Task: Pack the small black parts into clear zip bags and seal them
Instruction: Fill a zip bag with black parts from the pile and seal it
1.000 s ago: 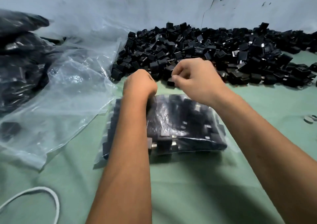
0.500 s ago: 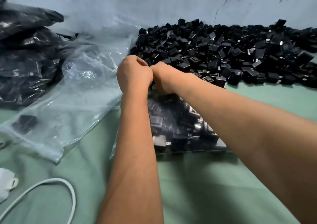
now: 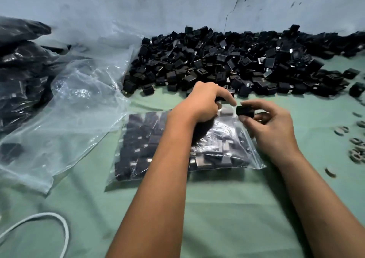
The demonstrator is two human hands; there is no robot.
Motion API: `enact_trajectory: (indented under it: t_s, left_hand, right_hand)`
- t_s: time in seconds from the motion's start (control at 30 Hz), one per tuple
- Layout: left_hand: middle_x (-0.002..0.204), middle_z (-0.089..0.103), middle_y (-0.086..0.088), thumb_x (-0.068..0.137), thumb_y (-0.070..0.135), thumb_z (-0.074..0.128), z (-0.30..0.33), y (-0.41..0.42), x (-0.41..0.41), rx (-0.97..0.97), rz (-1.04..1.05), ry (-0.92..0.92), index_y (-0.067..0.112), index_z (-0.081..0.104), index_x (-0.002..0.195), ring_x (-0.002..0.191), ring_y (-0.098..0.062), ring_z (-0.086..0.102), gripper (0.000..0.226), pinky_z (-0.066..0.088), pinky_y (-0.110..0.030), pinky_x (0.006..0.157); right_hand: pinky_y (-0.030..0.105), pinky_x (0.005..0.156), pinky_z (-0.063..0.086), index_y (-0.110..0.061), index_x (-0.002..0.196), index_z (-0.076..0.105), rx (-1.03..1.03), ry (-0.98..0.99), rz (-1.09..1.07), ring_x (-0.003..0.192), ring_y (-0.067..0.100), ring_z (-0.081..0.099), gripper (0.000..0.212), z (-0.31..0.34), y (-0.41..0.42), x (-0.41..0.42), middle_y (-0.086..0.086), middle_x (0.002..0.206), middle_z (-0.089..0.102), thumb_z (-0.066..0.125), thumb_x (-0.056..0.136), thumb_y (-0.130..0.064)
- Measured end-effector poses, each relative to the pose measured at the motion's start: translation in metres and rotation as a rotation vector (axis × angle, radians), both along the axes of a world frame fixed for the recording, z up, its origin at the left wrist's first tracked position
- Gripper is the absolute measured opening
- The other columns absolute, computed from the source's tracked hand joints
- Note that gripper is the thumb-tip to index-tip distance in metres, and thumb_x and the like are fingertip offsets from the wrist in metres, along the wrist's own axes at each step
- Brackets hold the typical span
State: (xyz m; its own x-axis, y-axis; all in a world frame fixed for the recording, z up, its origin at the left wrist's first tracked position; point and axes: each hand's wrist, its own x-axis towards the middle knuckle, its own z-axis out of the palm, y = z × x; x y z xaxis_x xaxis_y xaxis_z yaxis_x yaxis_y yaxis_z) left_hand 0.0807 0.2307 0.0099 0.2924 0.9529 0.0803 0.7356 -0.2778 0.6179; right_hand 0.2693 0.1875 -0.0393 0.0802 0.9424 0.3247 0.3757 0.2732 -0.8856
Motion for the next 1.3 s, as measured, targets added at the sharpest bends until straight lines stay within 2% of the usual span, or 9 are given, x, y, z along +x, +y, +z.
enact_trajectory:
  t_s: [0.17, 0.4, 0.5, 0.63, 0.77, 0.87, 1.0, 1.13, 1.3]
  left_hand:
    - [0.127, 0.055, -0.003, 0.098, 0.008, 0.064, -0.003, 0.000, 0.005, 0.032, -0.054, 0.046, 0.048, 0.073, 0.099, 0.127, -0.022, 0.043, 0.042, 0.040, -0.043, 0.112]
    - [0.130, 0.051, 0.001, 0.101, 0.006, 0.055, -0.005, 0.001, 0.023, 0.047, -0.097, 0.137, 0.047, 0.061, 0.133, 0.134, -0.022, 0.028, 0.053, 0.030, -0.047, 0.115]
    - [0.126, 0.051, 0.002, 0.098, 0.001, 0.055, -0.003, 0.000, 0.026, 0.061, -0.118, 0.166, 0.043, 0.068, 0.120, 0.136, -0.021, 0.027, 0.050, 0.031, -0.048, 0.115]
    - [0.126, 0.051, 0.001, 0.099, 0.012, 0.063, 0.001, -0.001, 0.022, 0.086, -0.112, 0.187, 0.038, 0.071, 0.104, 0.136, -0.021, 0.026, 0.028, 0.029, -0.049, 0.116]
    - [0.123, 0.054, 0.001, 0.096, 0.020, 0.071, 0.005, 0.000, 0.012, 0.136, -0.064, 0.134, 0.032, 0.073, 0.103, 0.133, -0.019, 0.030, 0.015, 0.031, -0.040, 0.113]
    - [0.121, 0.056, 0.000, 0.095, 0.018, 0.073, 0.008, -0.001, 0.008, 0.162, -0.054, 0.058, 0.029, 0.076, 0.101, 0.127, -0.018, 0.033, 0.013, 0.028, -0.025, 0.102]
    - [0.120, 0.058, 0.001, 0.094, 0.019, 0.074, 0.010, -0.003, 0.010, 0.188, -0.065, 0.047, 0.030, 0.076, 0.098, 0.125, -0.017, 0.035, 0.011, 0.026, -0.022, 0.098]
    - [0.119, 0.059, 0.002, 0.093, 0.020, 0.075, 0.010, -0.002, 0.010, 0.207, -0.063, 0.048, 0.032, 0.075, 0.095, 0.124, -0.017, 0.035, 0.012, 0.026, -0.024, 0.100]
    - [0.119, 0.059, 0.002, 0.093, 0.020, 0.075, 0.009, 0.000, 0.011, 0.248, -0.052, 0.069, 0.032, 0.075, 0.096, 0.123, -0.018, 0.039, 0.013, 0.031, -0.029, 0.104]
  right_hand:
    - [0.047, 0.087, 0.062, -0.025, 0.099, 0.078, -0.079, 0.133, 0.080, 0.090, 0.019, 0.074, 0.028, -0.002, 0.003, 0.005, -0.003, 0.096, 0.079, 0.083, 0.082, -0.003]
    - [0.043, 0.088, 0.062, -0.019, 0.110, 0.073, -0.107, 0.212, -0.093, 0.090, 0.020, 0.076, 0.030, -0.004, 0.009, 0.015, 0.003, 0.096, 0.077, 0.086, 0.082, -0.018]
    - [0.035, 0.086, 0.063, -0.020, 0.096, 0.076, -0.127, 0.209, -0.185, 0.086, 0.016, 0.076, 0.021, -0.005, 0.011, 0.019, -0.003, 0.087, 0.078, 0.088, 0.079, -0.018]
    - [0.044, 0.086, 0.063, -0.018, 0.095, 0.079, -0.172, 0.171, -0.120, 0.085, 0.020, 0.077, 0.023, -0.006, 0.011, 0.017, -0.001, 0.085, 0.079, 0.091, 0.075, -0.020]
    - [0.036, 0.083, 0.063, -0.019, 0.095, 0.078, -0.125, 0.128, 0.007, 0.082, 0.015, 0.075, 0.029, -0.002, 0.006, 0.013, -0.001, 0.086, 0.078, 0.094, 0.071, -0.023]
    - [0.046, 0.083, 0.063, -0.018, 0.095, 0.080, -0.137, 0.143, 0.164, 0.083, 0.029, 0.075, 0.029, 0.002, -0.001, 0.008, 0.005, 0.087, 0.079, 0.094, 0.070, -0.017]
    - [0.042, 0.066, 0.062, -0.020, 0.101, 0.081, -0.163, 0.198, 0.254, 0.072, 0.030, 0.073, 0.023, 0.006, -0.006, 0.001, 0.018, 0.084, 0.076, 0.085, 0.081, -0.009]
    - [0.028, 0.074, 0.062, -0.010, 0.106, 0.074, -0.090, 0.217, 0.132, 0.080, 0.016, 0.076, 0.017, 0.007, -0.001, 0.003, 0.001, 0.090, 0.078, 0.067, 0.095, 0.001]
    - [0.028, 0.072, 0.060, -0.010, 0.112, 0.066, -0.104, 0.336, 0.249, 0.082, 0.022, 0.076, 0.024, 0.010, -0.006, -0.006, 0.010, 0.097, 0.078, 0.052, 0.100, 0.006]
